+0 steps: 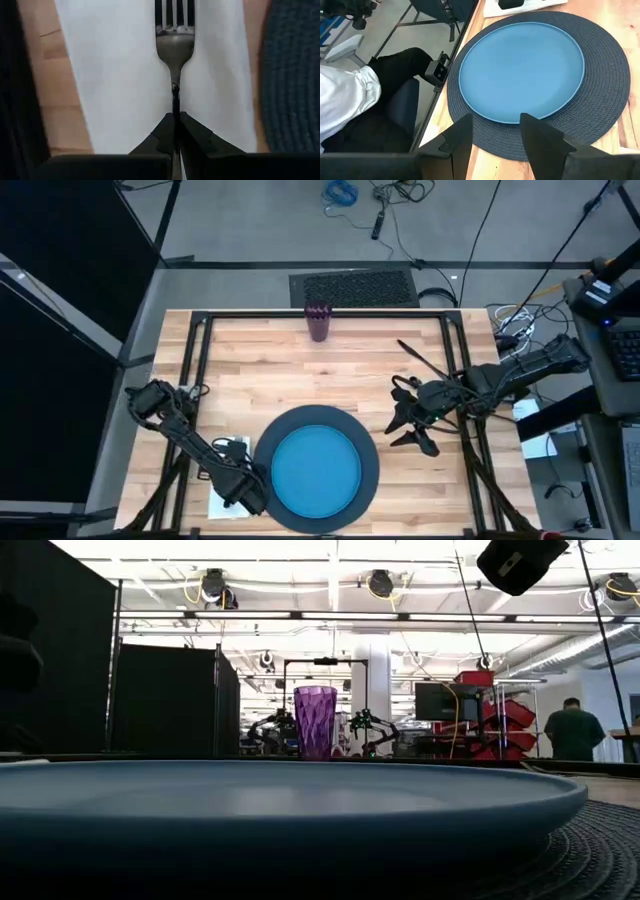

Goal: Set table place
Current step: Put the black fork on the white table napkin, then put the black table knife to the right of the dark blue placemat

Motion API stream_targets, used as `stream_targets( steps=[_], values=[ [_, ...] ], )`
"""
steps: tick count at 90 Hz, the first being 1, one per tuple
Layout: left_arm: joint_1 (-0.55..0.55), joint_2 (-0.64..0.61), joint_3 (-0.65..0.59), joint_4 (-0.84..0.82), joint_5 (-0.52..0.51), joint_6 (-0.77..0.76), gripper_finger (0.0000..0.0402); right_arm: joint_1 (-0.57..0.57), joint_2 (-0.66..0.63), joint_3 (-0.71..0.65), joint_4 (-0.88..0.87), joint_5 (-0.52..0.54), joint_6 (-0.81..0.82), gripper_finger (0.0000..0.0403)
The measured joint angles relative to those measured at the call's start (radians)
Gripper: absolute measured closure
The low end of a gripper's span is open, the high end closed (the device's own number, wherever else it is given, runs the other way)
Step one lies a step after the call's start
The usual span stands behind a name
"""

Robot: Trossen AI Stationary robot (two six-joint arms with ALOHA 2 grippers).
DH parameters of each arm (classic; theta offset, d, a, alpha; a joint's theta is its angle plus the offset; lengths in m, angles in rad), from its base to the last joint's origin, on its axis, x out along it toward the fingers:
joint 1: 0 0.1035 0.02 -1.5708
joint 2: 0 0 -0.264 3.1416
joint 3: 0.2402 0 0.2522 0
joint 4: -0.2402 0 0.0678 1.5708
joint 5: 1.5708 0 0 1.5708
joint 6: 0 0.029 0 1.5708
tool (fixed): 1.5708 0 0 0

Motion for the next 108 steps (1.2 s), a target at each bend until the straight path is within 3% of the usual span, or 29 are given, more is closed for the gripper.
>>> stream_targets(
  steps=[41,79,108],
  values=[
    [0.000,0.000,0.000,0.015,-0.002,0.004,0.0399,0.000,0.000,0.000,0.014,0.000,0.000,0.0255],
    [0.002,0.000,0.000,0.017,-0.007,0.005,0.0323,0.000,0.000,0.000,0.015,0.000,0.003,0.0255],
    [0.028,-0.023,0.020,-0.015,-0.002,0.155,0.0317,0.000,0.000,0.000,0.019,0.000,0.001,0.0255]
  ],
)
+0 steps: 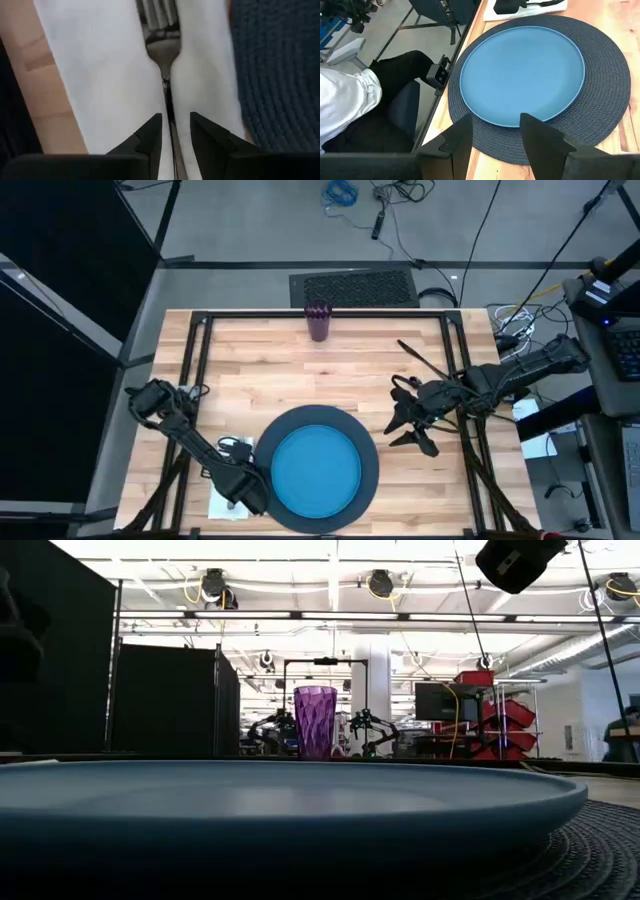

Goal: Set table place
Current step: Put the black table knife to the right of the dark blue placemat

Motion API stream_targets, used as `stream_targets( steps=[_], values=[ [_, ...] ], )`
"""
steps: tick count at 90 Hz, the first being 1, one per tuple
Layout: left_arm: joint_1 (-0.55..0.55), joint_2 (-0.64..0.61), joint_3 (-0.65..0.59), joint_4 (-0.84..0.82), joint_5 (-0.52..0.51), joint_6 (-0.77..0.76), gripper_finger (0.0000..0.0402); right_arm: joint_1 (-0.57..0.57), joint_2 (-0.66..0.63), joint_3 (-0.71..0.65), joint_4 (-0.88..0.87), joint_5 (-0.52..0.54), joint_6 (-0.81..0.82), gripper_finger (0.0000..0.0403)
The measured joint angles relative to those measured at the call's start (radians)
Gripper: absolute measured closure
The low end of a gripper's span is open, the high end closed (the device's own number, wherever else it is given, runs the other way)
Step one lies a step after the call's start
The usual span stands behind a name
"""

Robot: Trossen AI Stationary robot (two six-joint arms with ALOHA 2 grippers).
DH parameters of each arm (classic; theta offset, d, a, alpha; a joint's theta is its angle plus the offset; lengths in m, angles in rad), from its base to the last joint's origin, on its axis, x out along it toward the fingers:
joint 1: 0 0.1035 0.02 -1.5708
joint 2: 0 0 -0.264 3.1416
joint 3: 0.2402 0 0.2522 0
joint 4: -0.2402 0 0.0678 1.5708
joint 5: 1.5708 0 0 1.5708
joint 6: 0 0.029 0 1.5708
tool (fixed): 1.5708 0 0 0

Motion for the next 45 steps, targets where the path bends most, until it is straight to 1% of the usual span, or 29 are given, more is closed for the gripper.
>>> stream_targets(
  steps=[6,11,18,25,30,39,45],
  values=[
    [0.019,-0.009,0.026,-0.063,-0.003,0.052,0.0317,0.000,0.000,0.000,0.009,0.000,-0.007,0.0255],
    [0.035,-0.017,0.054,-0.147,-0.015,0.093,0.0317,0.000,0.000,0.000,0.015,0.001,-0.016,0.0255],
    [0.059,-0.032,0.101,-0.273,-0.076,0.158,0.0317,0.000,0.000,0.000,0.021,0.007,-0.036,0.0255],
    [0.084,-0.047,0.150,-0.348,-0.192,0.251,0.0317,-0.001,0.000,0.000,0.027,0.008,-0.076,0.0255],
    [0.100,-0.061,0.173,-0.357,-0.292,0.336,0.0317,-0.001,0.000,0.000,0.029,0.018,-0.113,0.0255],
    [0.129,-0.069,0.196,-0.318,-0.463,0.471,0.0317,-0.001,0.000,0.000,0.028,0.091,-0.160,0.0255],
    [0.145,-0.069,0.195,-0.274,-0.569,0.520,0.0317,-0.001,0.000,0.000,0.028,0.172,-0.173,0.0255]
  ],
)
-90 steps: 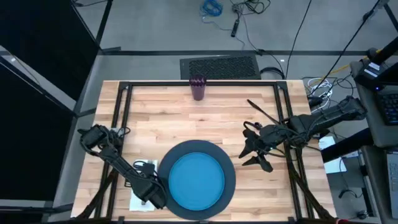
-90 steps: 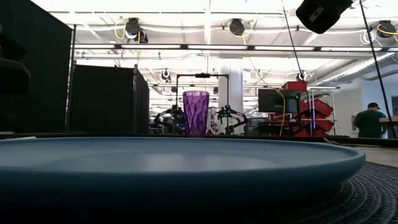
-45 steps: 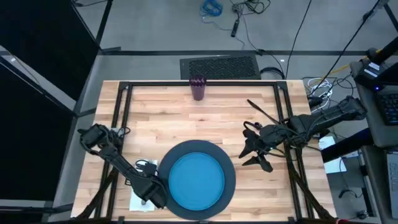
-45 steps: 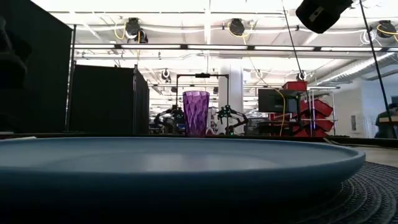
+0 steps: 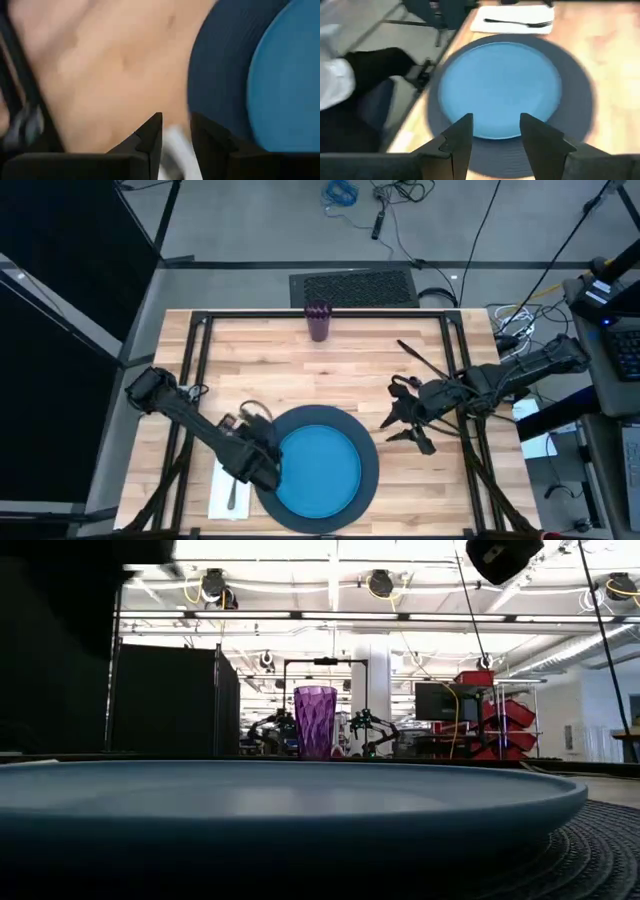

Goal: Set table place
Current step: Put the black table knife to the right of the dark blue placemat

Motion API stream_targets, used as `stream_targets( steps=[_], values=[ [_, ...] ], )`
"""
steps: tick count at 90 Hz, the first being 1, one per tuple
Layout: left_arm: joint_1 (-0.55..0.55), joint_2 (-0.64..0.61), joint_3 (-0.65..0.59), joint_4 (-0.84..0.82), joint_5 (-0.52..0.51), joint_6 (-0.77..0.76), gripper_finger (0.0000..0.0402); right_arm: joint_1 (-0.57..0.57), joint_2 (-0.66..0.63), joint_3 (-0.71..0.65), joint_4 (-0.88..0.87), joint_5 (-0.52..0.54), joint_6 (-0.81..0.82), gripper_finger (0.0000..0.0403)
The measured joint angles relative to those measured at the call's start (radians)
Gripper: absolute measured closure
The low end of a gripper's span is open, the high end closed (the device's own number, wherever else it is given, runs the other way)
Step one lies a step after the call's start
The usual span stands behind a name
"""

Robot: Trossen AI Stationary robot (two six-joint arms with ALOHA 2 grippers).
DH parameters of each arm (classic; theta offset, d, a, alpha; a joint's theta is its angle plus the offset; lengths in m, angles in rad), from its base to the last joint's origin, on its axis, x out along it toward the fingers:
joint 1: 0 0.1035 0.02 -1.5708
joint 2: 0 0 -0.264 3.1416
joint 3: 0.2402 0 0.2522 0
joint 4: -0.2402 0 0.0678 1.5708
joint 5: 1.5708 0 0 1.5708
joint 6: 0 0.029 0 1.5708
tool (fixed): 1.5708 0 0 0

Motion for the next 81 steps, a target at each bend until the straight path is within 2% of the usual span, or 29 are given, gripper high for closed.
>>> stream_targets(
  steps=[11,21,32,38,44,51,61,71,81],
  values=[
    [0.031,0.000,-0.025,0.129,-0.202,0.084,0.0317,0.000,0.000,0.000,0.001,0.215,-0.010,0.0255],
    [0.062,0.001,-0.031,0.197,-0.356,0.245,0.0317,-0.003,0.000,0.000,0.009,0.420,-0.055,0.0255],
    [0.085,0.001,-0.031,0.237,-0.616,0.360,0.0317,-0.035,0.000,0.000,0.082,0.534,-0.114,0.0255],
    [0.098,0.001,-0.031,0.216,-0.756,0.378,0.0317,-0.075,0.000,0.000,0.111,0.541,-0.168,0.0255],
    [0.113,0.000,-0.031,0.159,-0.846,0.383,0.0317,-0.130,0.002,0.000,0.109,0.536,-0.204,0.0255],
    [0.132,-0.017,-0.032,0.068,-0.842,0.379,0.0317,-0.210,0.016,0.000,0.083,0.523,-0.188,0.0255],
    [0.143,-0.049,-0.032,-0.033,-0.839,0.329,0.0317,-0.326,0.058,-0.027,0.059,0.419,-0.112,0.0255],
    [0.137,-0.088,-0.041,-0.114,-0.910,0.268,0.0317,-0.426,0.124,-0.050,0.061,0.319,-0.028,0.0255],
    [0.130,-0.167,-0.121,-0.130,-0.979,0.205,0.0317,-0.482,0.183,-0.050,-0.008,0.319,0.053,0.0255]
  ],
)
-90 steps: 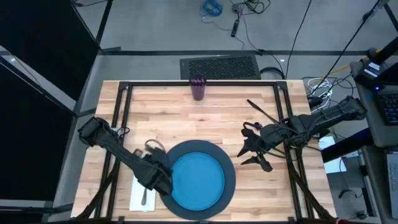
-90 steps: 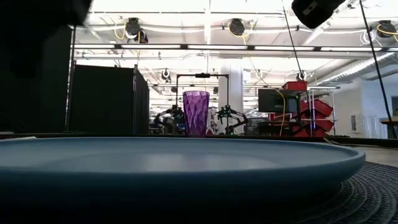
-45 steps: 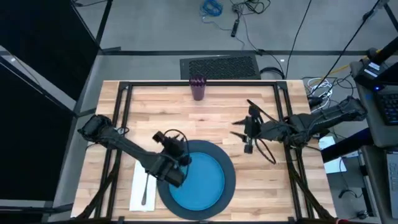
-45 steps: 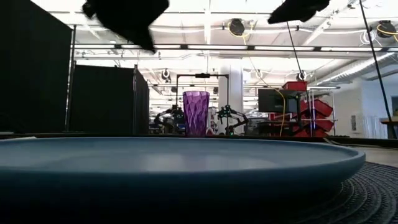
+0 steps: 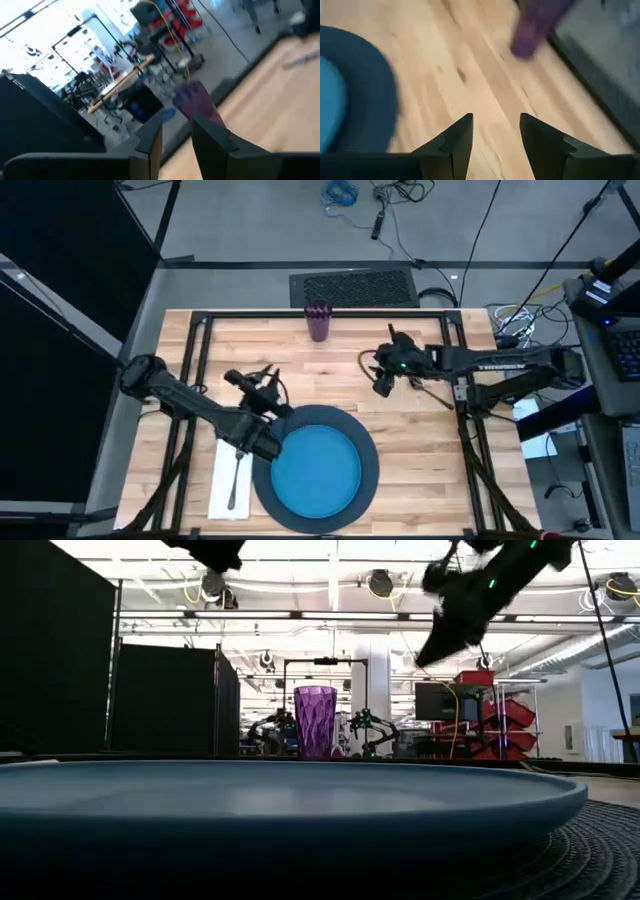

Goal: Set table place
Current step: Put the black table knife to the right of the dark blue placemat

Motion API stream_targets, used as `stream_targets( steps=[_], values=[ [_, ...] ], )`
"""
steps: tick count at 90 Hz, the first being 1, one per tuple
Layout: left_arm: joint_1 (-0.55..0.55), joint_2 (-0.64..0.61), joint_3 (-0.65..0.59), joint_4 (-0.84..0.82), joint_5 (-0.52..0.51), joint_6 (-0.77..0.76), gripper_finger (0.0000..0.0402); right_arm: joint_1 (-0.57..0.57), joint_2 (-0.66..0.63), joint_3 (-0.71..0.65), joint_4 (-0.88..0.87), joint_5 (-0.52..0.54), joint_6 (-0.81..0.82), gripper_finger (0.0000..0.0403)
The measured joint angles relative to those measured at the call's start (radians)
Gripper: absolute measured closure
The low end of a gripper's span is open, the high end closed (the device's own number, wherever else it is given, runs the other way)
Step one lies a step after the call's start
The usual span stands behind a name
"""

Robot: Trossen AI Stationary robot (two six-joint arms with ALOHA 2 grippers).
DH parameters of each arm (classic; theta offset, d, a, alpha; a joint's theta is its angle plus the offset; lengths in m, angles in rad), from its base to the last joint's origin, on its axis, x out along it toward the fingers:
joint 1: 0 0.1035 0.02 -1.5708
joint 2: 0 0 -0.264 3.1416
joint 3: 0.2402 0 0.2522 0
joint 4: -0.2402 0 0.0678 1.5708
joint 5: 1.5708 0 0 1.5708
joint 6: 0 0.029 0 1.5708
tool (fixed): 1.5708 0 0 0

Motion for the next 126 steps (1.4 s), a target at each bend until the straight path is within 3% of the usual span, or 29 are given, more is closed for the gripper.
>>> stream_targets(
  steps=[28,55,67,75,81,93,101,108,118,126],
  values=[
    [-0.059,-0.265,-0.324,0.062,-0.019,-0.314,0.0317,-0.105,-0.015,0.000,-0.436,0.002,0.157,0.0255],
    [-0.141,-0.298,-0.283,0.259,-0.060,-0.060,0.0318,-0.273,-0.022,0.000,-0.564,-0.052,0.120,0.0255],
    [-0.133,-0.297,-0.280,0.368,0.010,0.090,0.0318,-0.366,-0.022,0.000,-0.572,-0.142,0.057,0.0255],
    [-0.103,-0.297,-0.278,0.518,0.073,0.267,0.0318,-0.413,-0.022,0.000,-0.573,-0.155,0.039,0.0255],
    [-0.065,-0.297,-0.278,0.695,0.174,0.476,0.0318,-0.437,-0.022,0.000,-0.573,-0.155,0.034,0.0255],
    [0.027,-0.280,-0.291,1.217,0.509,1.040,0.0318,-0.459,-0.022,0.000,-0.573,-0.156,0.033,0.0255],
    [0.059,-0.241,-0.304,1.479,0.560,1.298,0.0318,-0.462,-0.022,0.000,-0.573,-0.157,0.032,0.0255],
    [0.080,-0.231,-0.305,1.565,0.564,1.398,0.0318,-0.462,-0.022,0.000,-0.574,-0.157,0.032,0.0255],
    [0.118,-0.232,-0.314,1.583,0.583,1.413,0.0318,-0.462,-0.022,0.000,-0.575,-0.158,0.024,0.0255],
    [0.170,-0.231,-0.363,1.689,0.710,1.456,0.0318,-0.462,-0.022,0.000,-0.575,-0.158,0.016,0.0255]
  ],
)
